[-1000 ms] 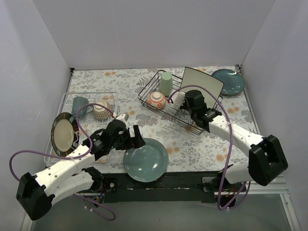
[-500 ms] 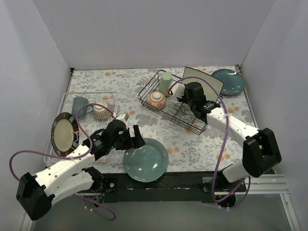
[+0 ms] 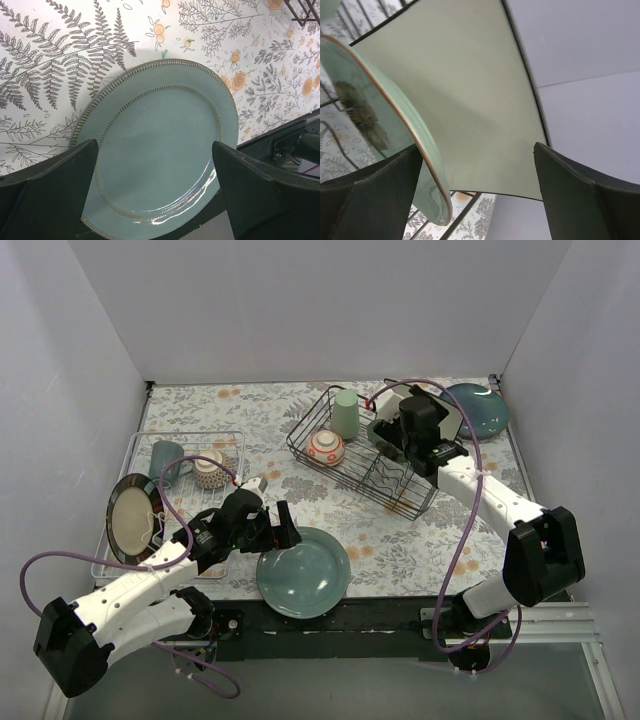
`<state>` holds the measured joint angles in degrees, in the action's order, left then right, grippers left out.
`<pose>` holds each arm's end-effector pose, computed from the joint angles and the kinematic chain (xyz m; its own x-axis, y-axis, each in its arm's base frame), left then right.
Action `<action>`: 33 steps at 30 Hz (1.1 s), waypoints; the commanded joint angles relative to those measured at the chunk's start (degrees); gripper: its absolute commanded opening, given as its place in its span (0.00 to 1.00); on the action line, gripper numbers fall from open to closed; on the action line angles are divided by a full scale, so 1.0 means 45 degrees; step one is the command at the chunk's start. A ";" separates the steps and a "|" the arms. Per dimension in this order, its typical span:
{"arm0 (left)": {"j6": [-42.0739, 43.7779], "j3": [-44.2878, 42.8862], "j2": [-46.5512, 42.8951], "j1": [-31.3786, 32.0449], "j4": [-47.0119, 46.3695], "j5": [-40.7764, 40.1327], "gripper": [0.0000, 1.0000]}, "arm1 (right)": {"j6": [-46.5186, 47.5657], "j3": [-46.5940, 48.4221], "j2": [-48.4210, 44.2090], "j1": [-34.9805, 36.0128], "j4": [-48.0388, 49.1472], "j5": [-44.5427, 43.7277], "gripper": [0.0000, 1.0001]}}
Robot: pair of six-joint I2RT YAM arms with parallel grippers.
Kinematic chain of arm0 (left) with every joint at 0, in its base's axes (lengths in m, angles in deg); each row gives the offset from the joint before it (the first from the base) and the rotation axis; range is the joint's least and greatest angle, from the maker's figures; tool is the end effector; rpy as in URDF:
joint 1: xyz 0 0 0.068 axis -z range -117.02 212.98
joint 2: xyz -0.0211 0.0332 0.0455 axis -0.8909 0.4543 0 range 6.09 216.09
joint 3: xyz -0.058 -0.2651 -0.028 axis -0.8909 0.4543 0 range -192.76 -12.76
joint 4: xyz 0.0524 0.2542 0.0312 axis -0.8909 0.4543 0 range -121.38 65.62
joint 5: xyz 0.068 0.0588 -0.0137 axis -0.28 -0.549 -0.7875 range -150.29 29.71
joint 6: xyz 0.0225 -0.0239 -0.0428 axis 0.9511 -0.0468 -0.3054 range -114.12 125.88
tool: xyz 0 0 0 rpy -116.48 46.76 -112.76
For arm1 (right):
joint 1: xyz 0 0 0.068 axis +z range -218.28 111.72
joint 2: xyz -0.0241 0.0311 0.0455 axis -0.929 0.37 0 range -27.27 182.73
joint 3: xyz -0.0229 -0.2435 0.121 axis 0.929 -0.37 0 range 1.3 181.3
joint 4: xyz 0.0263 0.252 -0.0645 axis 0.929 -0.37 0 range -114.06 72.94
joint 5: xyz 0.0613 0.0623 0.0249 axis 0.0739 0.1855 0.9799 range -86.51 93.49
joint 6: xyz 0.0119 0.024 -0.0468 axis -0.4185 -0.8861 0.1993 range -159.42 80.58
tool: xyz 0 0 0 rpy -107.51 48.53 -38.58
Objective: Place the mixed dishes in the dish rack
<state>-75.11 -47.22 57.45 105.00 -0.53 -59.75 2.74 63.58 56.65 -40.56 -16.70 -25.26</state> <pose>0.1341 -0.1211 0.2248 -0.7518 -0.6520 -0.0984 -0.4376 0.6049 -0.6652 0.3088 0.1429 0.3032 -0.2308 -0.7860 -0.5736 -0.2239 0.6165 -0.7548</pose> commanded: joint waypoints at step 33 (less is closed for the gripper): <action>-0.0518 -0.0644 0.0404 0.0037 0.1015 -0.1076 0.98 | -1.2685 -0.3739 -0.8353 -0.0048 -0.5550 0.9082 0.76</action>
<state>-77.10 -47.59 58.28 105.00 2.29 -63.16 -47.86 53.88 22.16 -41.19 -40.15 5.08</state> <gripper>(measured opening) 0.982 0.779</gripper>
